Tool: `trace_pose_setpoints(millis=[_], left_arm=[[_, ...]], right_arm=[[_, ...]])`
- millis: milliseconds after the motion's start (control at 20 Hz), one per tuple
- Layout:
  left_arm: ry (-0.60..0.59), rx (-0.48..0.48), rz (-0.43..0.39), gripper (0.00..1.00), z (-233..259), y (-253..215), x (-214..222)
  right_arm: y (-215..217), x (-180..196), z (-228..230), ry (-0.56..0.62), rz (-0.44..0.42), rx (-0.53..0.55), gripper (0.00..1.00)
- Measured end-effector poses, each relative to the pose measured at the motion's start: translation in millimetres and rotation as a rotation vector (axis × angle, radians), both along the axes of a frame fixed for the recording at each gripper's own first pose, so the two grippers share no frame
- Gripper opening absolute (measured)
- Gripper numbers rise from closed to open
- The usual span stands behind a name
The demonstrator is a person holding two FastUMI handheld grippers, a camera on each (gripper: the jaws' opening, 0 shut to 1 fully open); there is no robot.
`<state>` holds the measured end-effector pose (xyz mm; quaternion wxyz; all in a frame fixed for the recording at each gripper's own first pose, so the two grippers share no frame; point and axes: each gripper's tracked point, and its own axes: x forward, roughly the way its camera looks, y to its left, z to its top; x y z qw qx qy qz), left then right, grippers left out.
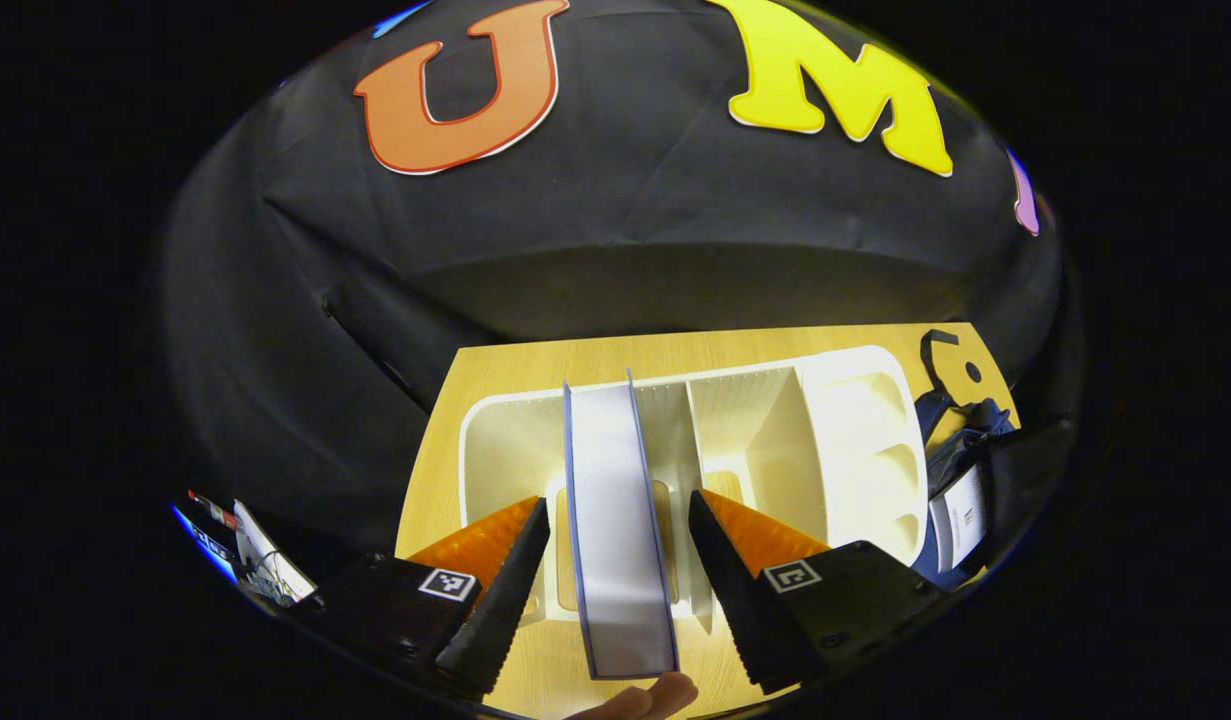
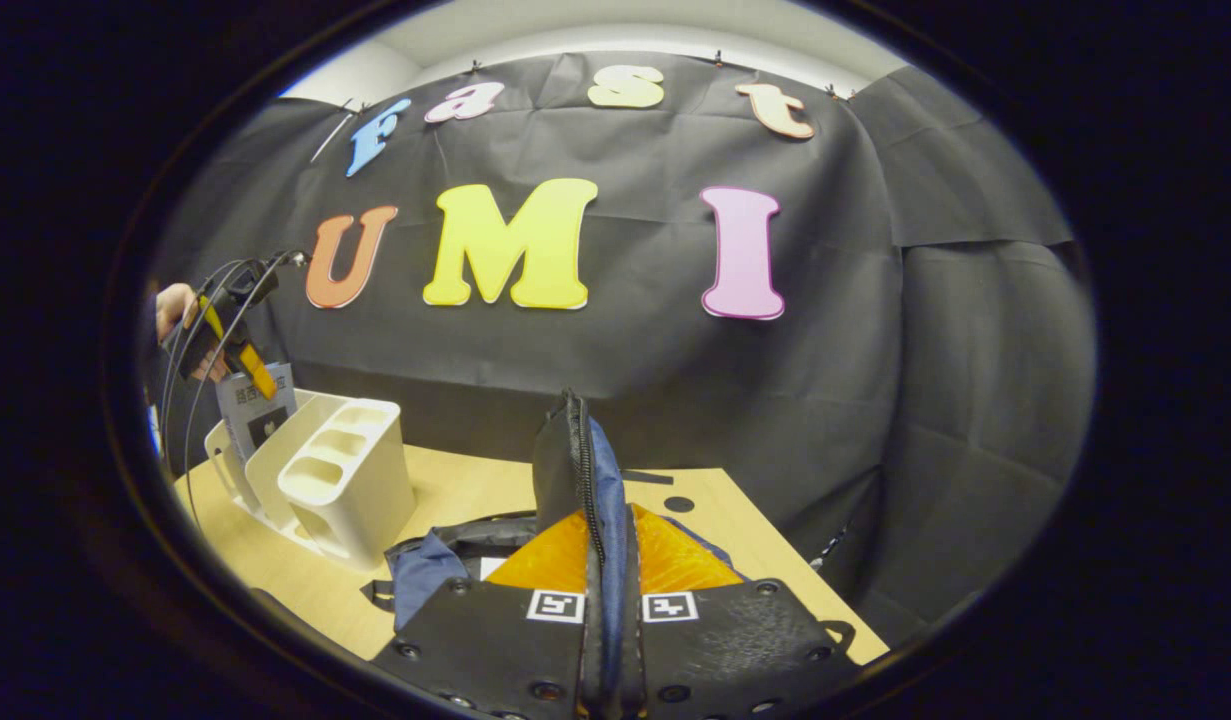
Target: Open the schoolbag, grab two books from the bookshelf and put them into the schoolbag.
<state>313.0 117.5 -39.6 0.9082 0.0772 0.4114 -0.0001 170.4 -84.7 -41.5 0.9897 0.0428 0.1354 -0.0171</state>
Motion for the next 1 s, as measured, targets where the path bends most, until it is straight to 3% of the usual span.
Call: trace_pose_setpoints(millis=[150,250,300,600,1000], left_arm=[[0.048,-0.006,-0.005,0.84,-9.4,4.1,-4.3],[0.066,-0.015,-0.002,0.74,-17.2,5.0,-5.1],[0.074,-0.022,0.001,0.54,-14.1,4.6,-9.0],[0.083,-0.133,0.016,0.44,-9.9,-10.9,-31.0],[-0.002,-0.210,0.054,0.43,19.1,6.3,-94.0]], right_arm=[[-2.2,-1.8,-5.5,0.006,-0.002,0.010,0.07],[-4.5,-2.2,-9.7,0.014,-0.001,0.011,0.07],[-6.3,-3.1,-11.0,0.016,-0.002,0.011,0.07],[-7.0,-5.9,-17.9,0.023,0.001,0.022,0.07],[-1.5,-4.2,-29.3,0.042,0.008,0.003,0.07]])
